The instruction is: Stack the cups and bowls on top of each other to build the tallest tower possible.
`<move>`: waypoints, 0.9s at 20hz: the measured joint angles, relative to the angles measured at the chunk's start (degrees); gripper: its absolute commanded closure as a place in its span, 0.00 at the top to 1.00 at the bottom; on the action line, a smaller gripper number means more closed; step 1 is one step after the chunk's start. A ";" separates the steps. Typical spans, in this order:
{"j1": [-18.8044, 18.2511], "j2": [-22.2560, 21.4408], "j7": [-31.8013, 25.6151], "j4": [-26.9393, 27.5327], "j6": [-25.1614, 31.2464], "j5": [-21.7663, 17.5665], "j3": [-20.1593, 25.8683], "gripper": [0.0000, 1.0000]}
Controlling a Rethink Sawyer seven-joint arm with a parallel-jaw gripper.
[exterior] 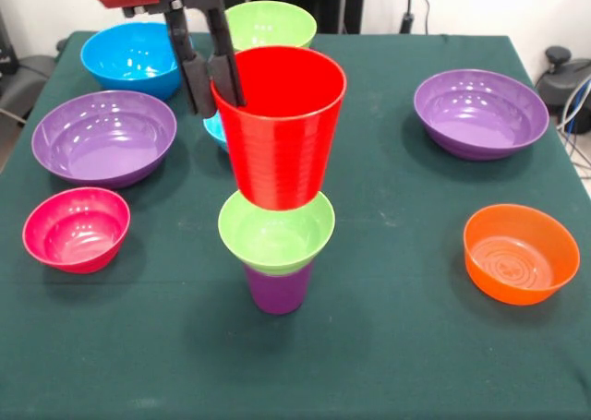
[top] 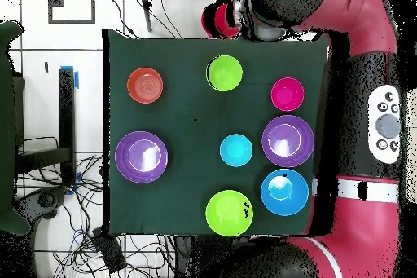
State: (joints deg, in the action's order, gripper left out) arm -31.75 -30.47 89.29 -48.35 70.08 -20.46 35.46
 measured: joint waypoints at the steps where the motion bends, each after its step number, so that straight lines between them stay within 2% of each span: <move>1: -0.08 -0.52 0.00 -1.06 -0.62 0.00 0.00 0.00; 7: -0.36 -2.15 0.00 -4.78 -2.43 0.00 -0.01 0.00; 18: -1.63 -2.25 0.00 -7.49 -4.25 -0.08 -0.02 0.00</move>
State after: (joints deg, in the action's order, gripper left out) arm -33.38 -32.71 89.29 -55.84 65.82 -20.54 35.45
